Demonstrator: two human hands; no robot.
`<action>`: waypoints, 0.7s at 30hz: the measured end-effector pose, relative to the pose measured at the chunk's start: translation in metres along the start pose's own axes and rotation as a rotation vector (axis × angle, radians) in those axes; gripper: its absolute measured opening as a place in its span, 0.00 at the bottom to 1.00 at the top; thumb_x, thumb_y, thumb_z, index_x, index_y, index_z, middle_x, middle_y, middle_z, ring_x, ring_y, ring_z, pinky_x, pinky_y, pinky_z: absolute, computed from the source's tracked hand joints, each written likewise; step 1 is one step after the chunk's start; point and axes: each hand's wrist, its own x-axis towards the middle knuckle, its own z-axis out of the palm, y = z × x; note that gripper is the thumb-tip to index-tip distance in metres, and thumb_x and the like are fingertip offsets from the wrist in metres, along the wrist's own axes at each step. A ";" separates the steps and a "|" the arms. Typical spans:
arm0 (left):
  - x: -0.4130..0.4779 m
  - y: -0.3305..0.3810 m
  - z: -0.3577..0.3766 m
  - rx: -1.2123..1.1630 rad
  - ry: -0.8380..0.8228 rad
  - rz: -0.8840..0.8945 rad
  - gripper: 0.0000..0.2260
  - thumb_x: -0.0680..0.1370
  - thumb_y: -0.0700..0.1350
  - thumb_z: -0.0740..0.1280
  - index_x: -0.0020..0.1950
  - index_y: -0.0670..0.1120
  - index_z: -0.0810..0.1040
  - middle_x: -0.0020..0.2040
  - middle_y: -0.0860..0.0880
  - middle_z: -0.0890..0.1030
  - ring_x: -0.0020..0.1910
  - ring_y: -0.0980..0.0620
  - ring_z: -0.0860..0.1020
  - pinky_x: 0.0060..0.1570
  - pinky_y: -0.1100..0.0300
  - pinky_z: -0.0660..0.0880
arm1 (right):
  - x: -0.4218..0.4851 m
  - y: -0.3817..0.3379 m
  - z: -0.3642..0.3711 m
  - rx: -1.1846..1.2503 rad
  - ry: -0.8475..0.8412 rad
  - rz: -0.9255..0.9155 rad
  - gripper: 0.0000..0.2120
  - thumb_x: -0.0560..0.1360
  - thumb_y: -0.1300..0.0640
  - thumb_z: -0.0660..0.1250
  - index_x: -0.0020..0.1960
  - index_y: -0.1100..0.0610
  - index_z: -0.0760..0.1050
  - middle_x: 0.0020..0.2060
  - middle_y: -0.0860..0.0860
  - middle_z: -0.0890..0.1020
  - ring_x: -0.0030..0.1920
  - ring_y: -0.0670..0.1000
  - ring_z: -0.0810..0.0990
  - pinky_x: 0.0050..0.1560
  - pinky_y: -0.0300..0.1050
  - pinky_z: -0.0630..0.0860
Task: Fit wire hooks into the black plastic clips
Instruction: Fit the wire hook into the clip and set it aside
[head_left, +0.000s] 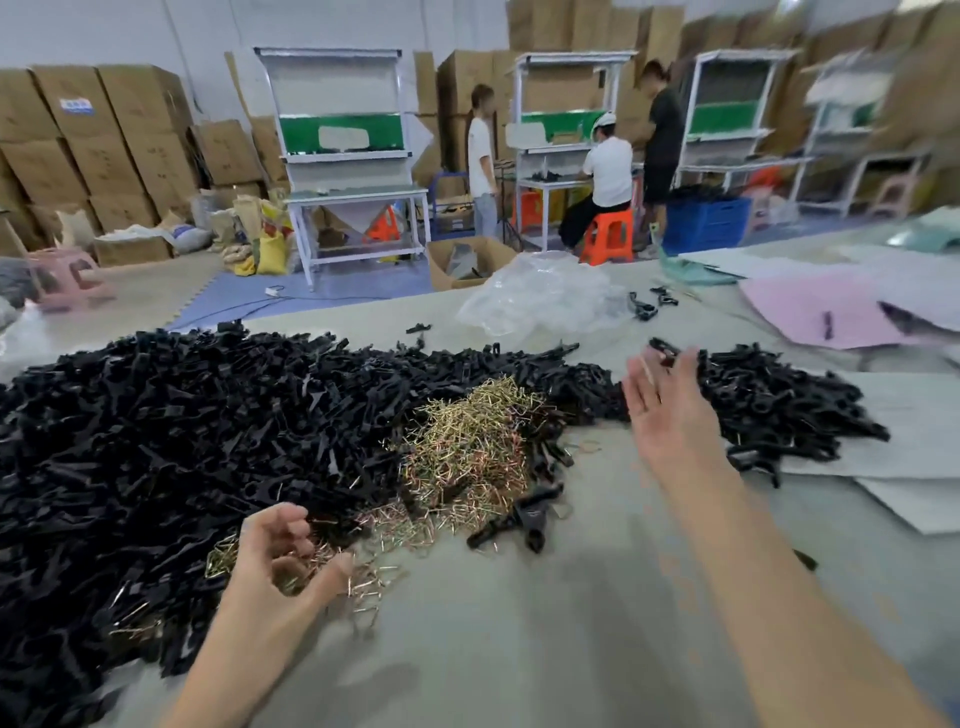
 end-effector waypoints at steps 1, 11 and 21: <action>0.000 0.000 0.001 -0.002 0.015 -0.010 0.23 0.66 0.59 0.76 0.57 0.66 0.70 0.49 0.53 0.75 0.45 0.53 0.76 0.45 0.69 0.73 | 0.014 -0.012 -0.005 -0.010 0.065 0.019 0.26 0.82 0.44 0.61 0.72 0.62 0.69 0.70 0.58 0.75 0.64 0.52 0.78 0.61 0.42 0.77; 0.003 -0.005 -0.001 0.065 0.186 0.079 0.22 0.72 0.23 0.57 0.40 0.50 0.75 0.42 0.51 0.80 0.36 0.53 0.74 0.37 0.60 0.70 | -0.056 0.090 0.045 -0.511 -0.276 0.080 0.11 0.84 0.59 0.59 0.63 0.50 0.75 0.50 0.52 0.87 0.47 0.51 0.86 0.51 0.46 0.82; 0.002 -0.004 -0.046 0.098 0.263 -0.012 0.07 0.59 0.36 0.52 0.30 0.45 0.67 0.25 0.54 0.66 0.27 0.58 0.63 0.29 0.62 0.61 | -0.146 0.226 0.061 -1.531 -0.849 -0.527 0.19 0.83 0.58 0.59 0.72 0.47 0.70 0.60 0.43 0.77 0.60 0.44 0.72 0.66 0.42 0.67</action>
